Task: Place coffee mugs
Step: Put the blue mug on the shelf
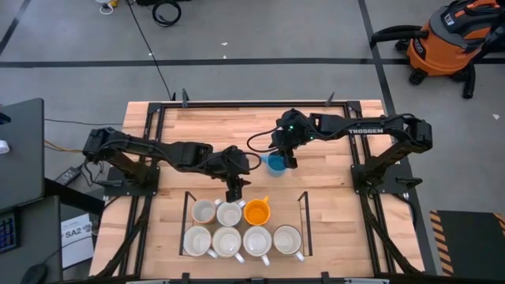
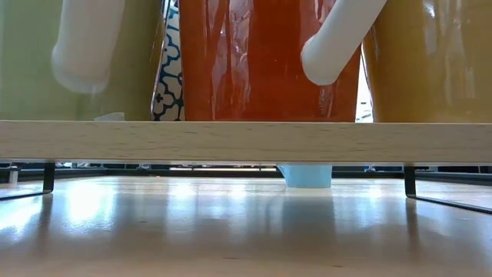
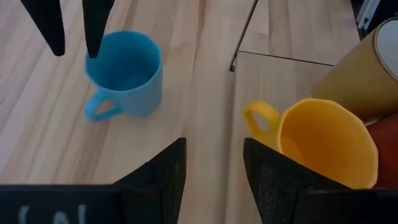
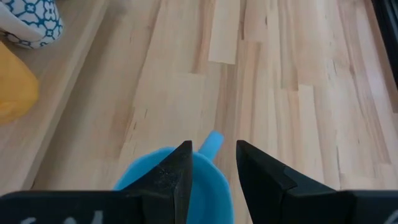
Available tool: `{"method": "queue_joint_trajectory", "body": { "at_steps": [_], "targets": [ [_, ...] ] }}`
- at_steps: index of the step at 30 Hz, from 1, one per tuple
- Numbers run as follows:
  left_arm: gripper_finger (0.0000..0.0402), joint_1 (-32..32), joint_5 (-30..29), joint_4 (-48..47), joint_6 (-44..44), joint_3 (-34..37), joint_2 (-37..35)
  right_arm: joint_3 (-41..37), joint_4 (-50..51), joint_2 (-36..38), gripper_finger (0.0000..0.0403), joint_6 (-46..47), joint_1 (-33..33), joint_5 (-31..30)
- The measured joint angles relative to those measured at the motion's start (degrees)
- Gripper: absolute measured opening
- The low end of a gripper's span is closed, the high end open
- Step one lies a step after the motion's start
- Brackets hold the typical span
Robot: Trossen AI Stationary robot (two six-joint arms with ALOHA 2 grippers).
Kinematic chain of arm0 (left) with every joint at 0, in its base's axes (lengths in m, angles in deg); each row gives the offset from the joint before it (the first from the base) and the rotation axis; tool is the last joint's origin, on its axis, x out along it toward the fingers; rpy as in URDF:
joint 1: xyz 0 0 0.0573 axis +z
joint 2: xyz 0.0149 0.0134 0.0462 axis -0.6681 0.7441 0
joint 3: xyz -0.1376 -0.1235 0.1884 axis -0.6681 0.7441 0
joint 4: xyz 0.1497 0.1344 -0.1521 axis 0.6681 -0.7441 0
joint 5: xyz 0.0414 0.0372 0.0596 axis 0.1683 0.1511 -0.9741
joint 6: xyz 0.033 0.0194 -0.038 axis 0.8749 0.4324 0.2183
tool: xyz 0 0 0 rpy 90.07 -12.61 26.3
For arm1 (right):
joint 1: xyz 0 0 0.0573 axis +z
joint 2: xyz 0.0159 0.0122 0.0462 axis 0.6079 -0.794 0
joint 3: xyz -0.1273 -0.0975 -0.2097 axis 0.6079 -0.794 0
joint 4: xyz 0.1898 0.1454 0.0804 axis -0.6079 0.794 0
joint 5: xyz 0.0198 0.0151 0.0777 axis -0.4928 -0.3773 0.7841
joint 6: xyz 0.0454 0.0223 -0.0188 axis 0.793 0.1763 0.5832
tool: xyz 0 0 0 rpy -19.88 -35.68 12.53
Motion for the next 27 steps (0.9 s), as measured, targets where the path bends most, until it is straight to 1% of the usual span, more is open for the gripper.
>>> {"method": "queue_joint_trajectory", "body": {
  "at_steps": [6,11,16,22,25,27],
  "targets": [
    [0.0166,0.0,0.0,0.1,0.0,0.0,0.0,0.0,-0.2,-1.2,0.0129,0.0,-0.2,-0.4],
    [0.0166,0.0,0.0,0.3,0.0,0.0,0.0,-0.1,-0.2,-5.7,0.0129,0.0,-0.4,-0.3],
    [0.0166,0.0,0.0,0.3,0.0,0.0,0.0,-0.1,-1.6,-8.3,0.0129,-0.1,-0.4,-1.2],
    [0.0167,0.0,0.0,0.3,0.0,0.0,0.0,-0.1,-1.9,-8.5,0.0126,-0.1,-0.4,-1.6],
    [0.0167,0.0,0.0,0.3,0.0,0.0,0.0,-0.1,-1.2,-8.5,0.0117,-0.1,-0.4,-1.9],
    [0.0167,0.0,0.0,0.4,0.0,0.0,0.0,-0.1,0.0,-8.5,0.0108,0.0,-0.4,-3.3]
  ]
}}
